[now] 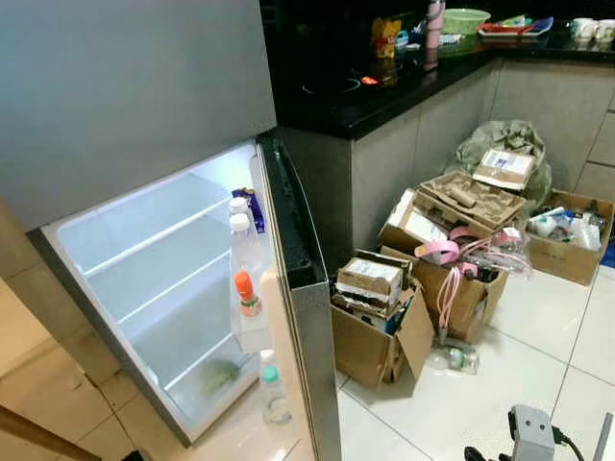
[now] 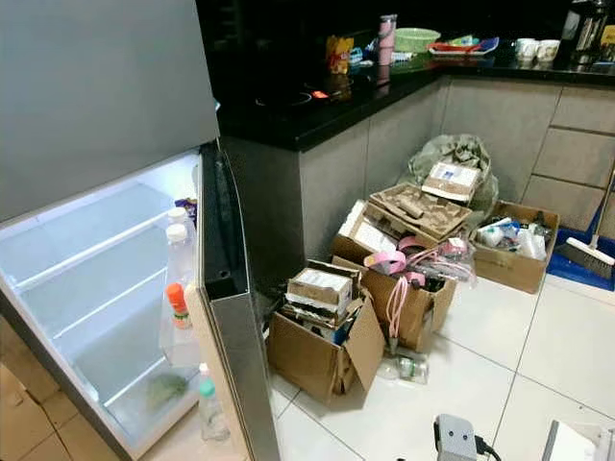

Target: Restocking fridge

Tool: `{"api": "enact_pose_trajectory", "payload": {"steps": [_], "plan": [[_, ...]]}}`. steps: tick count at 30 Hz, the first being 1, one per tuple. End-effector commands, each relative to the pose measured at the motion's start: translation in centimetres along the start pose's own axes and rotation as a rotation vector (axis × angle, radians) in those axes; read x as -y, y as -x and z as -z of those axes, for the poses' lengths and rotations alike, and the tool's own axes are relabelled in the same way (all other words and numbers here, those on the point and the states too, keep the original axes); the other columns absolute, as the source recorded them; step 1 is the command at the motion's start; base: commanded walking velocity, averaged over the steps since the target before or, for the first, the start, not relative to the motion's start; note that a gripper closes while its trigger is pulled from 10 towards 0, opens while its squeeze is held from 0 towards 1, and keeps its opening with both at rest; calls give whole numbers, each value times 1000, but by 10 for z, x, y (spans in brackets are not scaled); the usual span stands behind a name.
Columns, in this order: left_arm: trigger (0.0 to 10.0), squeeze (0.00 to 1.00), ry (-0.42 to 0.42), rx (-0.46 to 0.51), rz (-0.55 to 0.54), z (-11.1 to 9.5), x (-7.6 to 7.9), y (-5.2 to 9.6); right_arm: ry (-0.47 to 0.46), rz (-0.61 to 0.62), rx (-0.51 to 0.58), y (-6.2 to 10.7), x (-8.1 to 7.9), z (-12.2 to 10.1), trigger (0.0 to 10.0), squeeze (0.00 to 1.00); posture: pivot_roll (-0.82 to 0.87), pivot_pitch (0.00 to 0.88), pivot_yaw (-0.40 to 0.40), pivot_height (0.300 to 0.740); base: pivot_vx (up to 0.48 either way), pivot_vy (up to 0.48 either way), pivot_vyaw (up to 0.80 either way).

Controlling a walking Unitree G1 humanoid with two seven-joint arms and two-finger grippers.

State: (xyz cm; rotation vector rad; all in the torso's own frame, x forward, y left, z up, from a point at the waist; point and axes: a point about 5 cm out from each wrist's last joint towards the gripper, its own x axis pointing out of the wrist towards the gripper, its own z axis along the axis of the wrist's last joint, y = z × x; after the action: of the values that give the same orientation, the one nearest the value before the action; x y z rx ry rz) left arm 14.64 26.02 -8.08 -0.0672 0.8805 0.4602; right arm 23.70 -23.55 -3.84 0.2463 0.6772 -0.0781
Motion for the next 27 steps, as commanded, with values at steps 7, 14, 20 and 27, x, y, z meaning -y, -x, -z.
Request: {"api": "enact_pose_trajectory", "payload": {"steps": [7, 14, 20, 27], "plan": [[10000, 0, -350, -6, 209, 4, 28, 2, 355, -152, -77, -3, -24, 9, 10000, 0, 41, 97, 65, 692, 0, 0, 0], [10000, 0, -370, 81, 249, -3, 49, 4, 269, -165, 69, -9, -35, -18, 10000, 0, 47, 98, 61, 692, 0, 0, 0], [10000, 0, -437, 185, 432, -23, 79, 7, 273, -178, 93, -12, -41, -29, 10000, 0, 49, 98, 58, 692, 0, 0, 0], [10000, 0, -595, 228, 668, -28, 105, 16, 276, -200, 93, -12, -45, -29, 10000, 0, 50, 98, 62, 692, 0, 0, 0]]}}
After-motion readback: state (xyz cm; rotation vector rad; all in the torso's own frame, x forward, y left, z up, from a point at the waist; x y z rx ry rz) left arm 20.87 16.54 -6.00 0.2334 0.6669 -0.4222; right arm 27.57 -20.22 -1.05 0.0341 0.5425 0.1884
